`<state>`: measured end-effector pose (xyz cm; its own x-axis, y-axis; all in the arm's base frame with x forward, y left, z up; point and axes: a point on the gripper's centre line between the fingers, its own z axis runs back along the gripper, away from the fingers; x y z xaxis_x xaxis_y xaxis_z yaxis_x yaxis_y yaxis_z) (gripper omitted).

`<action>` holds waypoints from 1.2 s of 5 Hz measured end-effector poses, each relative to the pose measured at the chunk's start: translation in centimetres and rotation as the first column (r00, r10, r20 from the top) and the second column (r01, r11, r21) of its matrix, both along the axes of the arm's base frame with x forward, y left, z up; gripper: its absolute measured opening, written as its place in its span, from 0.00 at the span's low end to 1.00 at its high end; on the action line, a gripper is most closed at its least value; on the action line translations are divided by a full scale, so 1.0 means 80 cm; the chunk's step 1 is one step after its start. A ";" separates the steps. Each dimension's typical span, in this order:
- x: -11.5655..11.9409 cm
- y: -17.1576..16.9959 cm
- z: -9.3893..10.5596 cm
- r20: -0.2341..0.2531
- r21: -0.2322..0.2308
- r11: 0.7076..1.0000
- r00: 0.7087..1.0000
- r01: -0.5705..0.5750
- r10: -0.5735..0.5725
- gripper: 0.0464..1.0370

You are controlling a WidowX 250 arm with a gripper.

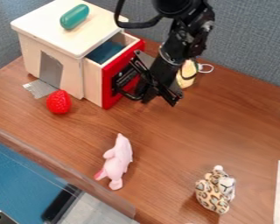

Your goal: Pull drawer out

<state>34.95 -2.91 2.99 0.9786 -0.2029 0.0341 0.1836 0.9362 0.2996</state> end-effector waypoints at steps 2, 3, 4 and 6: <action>-0.004 -0.026 0.004 -0.016 0.000 0.999 0.999 0.035 -0.035 0.08; -0.005 -0.055 0.008 -0.005 -0.021 0.997 0.997 0.071 -0.071 0.08; -0.001 -0.082 0.019 0.004 -0.037 0.991 0.991 0.132 -0.132 0.12; 0.009 -0.078 0.028 -0.008 -0.073 0.997 0.999 0.040 -0.040 0.67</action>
<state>35.63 -9.19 5.21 0.9701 -0.2393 0.0411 0.2239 0.9473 0.2292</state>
